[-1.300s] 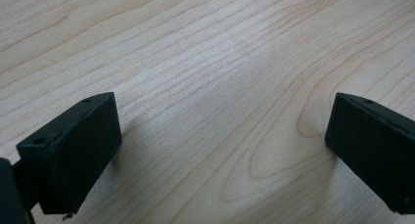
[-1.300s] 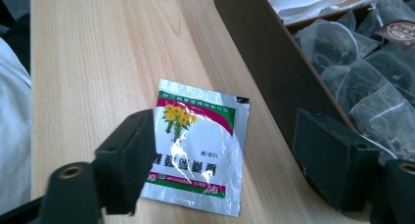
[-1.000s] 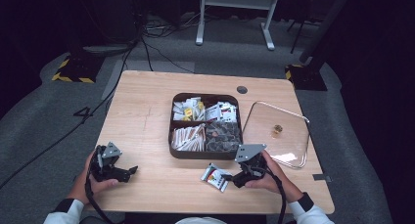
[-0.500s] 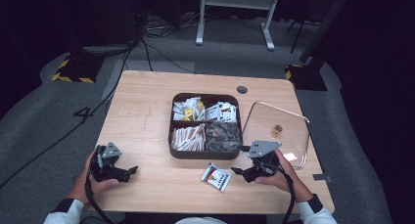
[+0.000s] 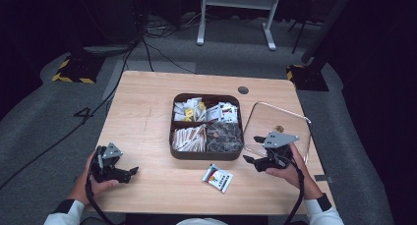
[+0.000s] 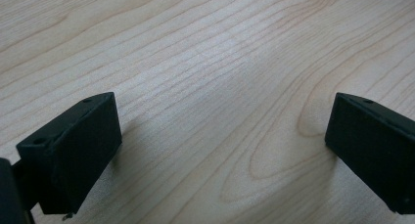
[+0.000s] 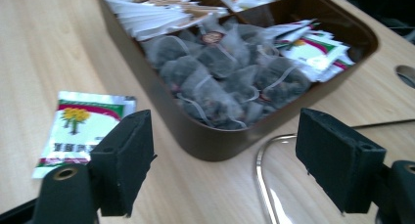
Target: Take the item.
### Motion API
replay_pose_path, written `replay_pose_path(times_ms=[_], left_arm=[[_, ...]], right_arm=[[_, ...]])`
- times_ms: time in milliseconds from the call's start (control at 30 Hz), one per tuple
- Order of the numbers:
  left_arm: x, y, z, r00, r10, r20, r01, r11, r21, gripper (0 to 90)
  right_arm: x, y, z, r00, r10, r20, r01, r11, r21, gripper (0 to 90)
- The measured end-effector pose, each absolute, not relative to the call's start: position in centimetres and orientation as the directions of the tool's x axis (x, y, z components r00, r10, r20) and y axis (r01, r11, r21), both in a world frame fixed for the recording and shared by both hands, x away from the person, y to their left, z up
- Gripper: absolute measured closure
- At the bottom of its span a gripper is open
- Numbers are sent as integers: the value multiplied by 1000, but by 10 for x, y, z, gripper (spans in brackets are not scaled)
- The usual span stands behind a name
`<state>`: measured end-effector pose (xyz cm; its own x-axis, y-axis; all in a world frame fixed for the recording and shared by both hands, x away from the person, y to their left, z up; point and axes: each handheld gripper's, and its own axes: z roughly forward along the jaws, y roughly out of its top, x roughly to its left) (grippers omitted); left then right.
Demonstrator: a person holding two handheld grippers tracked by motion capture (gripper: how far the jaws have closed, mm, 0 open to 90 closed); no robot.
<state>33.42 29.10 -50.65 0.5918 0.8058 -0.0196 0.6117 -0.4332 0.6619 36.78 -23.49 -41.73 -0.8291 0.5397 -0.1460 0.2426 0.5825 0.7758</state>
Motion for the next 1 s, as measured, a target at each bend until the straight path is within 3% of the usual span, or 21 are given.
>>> replay_pose_path(times_ms=[467, 1000], left_arm=[[335, 291, -506, 594, 804, -20, 611, -435, 662, 4], [335, 291, -506, 593, 805, -20, 611, -434, 661, 4]], right_arm=[[394, -262, -418, -741, 662, -113, 320, 495, 808, 227], [441, -292, -442, -625, 769, -133, 440, 488, 754, 256]])
